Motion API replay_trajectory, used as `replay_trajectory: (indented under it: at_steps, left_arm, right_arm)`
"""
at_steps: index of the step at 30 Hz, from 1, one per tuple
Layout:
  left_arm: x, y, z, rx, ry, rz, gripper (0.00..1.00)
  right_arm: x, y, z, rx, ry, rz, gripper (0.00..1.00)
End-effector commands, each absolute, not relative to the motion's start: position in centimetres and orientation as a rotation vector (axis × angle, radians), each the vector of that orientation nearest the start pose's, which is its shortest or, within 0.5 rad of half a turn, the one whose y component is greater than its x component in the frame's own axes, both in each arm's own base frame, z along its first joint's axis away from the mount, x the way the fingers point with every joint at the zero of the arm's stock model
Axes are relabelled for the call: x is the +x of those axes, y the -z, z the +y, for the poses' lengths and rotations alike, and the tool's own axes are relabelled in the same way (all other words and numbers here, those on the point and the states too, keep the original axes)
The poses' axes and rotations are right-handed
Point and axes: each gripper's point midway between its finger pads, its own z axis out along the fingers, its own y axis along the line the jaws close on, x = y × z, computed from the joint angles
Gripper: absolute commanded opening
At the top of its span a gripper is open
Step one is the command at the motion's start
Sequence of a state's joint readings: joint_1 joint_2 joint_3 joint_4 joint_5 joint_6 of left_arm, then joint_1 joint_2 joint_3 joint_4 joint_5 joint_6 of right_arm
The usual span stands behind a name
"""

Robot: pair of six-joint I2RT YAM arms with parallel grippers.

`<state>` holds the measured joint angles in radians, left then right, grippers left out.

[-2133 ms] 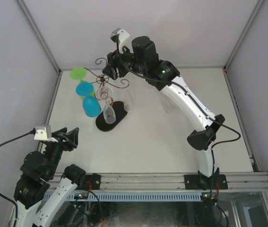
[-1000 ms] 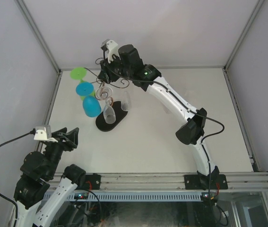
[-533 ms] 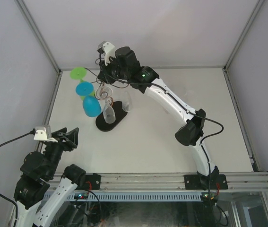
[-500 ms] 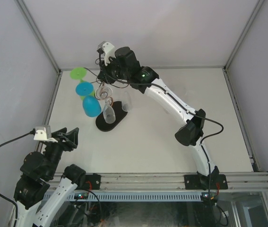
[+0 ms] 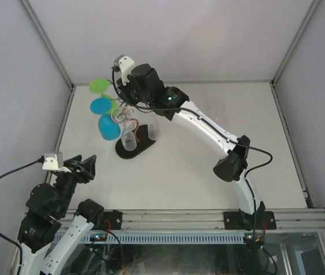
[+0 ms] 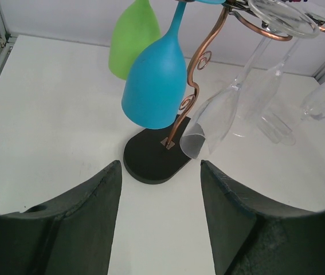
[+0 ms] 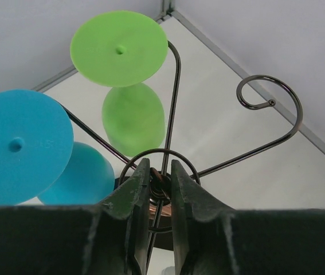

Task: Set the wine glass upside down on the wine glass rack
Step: Adjust the wine rack at the center of the board.

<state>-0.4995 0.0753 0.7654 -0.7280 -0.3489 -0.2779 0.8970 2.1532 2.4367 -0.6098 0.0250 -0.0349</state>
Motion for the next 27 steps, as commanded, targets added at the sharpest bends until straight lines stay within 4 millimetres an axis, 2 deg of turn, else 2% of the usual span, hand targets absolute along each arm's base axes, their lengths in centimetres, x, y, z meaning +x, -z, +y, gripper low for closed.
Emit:
replay_trajectory:
  at_steps: [1, 5, 10, 27]
  left_arm:
    - [15.5, -28.9, -2.5, -0.103, 0.308, 1.591, 0.62]
    - [15.5, -28.9, -2.5, -0.102, 0.311, 1.59, 0.62]
    - [15.5, -28.9, -2.5, -0.102, 0.311, 1.59, 0.62]
    - [15.5, -28.9, -2.6, -0.1, 0.313, 1.59, 0.62]
  right_arm:
    - [37.8, -40.0, 43.5, -0.723, -0.42, 1.664, 0.0]
    - [37.4, -40.6, 42.6, -0.68, -0.358, 1.667, 0.0]
    - [37.5, -40.4, 41.0, -0.588, -0.275, 1.698, 0.0]
    - [38.2, -39.9, 36.0, -0.296, -0.223, 1.775, 0.0]
